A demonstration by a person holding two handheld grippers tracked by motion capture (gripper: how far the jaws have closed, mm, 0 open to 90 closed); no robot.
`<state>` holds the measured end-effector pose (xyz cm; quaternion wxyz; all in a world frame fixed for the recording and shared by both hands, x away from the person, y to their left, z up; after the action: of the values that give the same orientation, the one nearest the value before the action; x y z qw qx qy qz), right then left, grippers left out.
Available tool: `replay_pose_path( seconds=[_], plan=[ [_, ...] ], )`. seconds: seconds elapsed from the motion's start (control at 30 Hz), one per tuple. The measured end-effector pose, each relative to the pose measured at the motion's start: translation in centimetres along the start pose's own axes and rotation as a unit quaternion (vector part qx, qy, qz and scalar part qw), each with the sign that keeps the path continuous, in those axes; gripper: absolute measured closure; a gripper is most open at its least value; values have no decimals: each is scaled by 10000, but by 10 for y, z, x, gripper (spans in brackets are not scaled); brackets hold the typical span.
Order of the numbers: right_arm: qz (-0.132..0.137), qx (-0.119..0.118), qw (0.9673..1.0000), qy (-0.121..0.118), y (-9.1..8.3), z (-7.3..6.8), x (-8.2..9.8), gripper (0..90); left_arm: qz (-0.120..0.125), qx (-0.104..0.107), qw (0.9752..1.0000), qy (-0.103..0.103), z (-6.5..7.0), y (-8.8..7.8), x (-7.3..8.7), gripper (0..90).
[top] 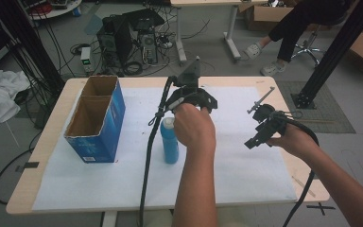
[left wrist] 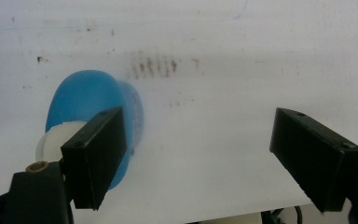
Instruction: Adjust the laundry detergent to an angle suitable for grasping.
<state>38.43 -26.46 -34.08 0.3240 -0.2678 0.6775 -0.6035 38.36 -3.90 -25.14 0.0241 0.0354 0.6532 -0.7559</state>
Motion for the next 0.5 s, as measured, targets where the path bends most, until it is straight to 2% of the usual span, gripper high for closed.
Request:
replay_pose_path(
  seconds=[0.5],
  plan=[
    [6,0,10000,-76,2,-1,0,180,-31,14,10000,40,3,3,1,193]
  ],
)
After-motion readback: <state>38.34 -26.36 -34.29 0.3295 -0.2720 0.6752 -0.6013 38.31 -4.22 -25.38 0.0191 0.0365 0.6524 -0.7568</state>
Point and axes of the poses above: each handheld gripper's, and its own axes: y roughly forward along the jaws, x roughly out of its underside, z roughly to its right, the point moved 3 cm from there along y, roughly forward along the jaws, and after that the axes turned 10 degrees about -z, right-handed, at the moved point
